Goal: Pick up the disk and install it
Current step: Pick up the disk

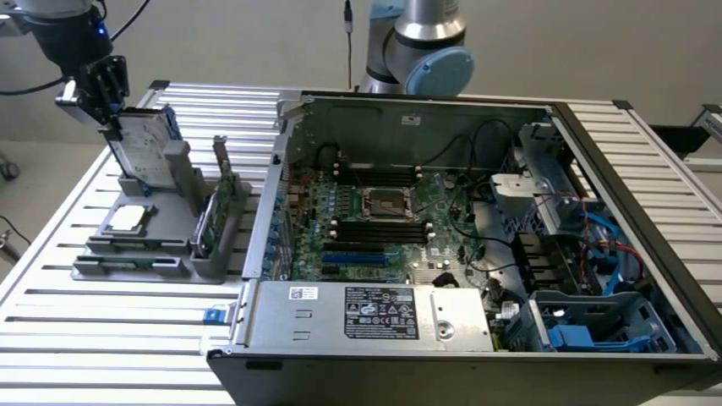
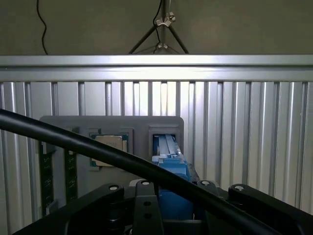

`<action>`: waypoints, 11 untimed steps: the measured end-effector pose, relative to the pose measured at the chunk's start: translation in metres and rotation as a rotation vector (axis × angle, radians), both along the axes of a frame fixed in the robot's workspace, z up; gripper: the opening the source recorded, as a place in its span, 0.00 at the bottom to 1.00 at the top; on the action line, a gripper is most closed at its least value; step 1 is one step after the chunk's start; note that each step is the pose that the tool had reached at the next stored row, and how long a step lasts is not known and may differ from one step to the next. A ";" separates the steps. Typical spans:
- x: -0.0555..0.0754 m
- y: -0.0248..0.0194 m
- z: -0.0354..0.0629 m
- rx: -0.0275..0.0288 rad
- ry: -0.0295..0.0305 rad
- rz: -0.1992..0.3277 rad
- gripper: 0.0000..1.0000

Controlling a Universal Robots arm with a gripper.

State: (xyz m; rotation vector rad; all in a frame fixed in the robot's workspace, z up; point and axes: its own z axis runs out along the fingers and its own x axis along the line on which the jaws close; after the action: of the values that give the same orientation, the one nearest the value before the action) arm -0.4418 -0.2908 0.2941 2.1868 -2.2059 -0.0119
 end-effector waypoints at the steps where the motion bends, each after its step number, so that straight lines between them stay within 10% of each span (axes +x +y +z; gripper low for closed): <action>1: 0.000 0.0000 0.0025 0.0000 0.0000 0.000 0.33; 11: 0.000 0.0000 0.0414 0.0001 -0.0003 0.000 0.33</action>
State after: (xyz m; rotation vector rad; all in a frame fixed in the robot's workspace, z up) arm -0.4418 -0.2908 0.3355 2.1870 -2.2060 -0.0117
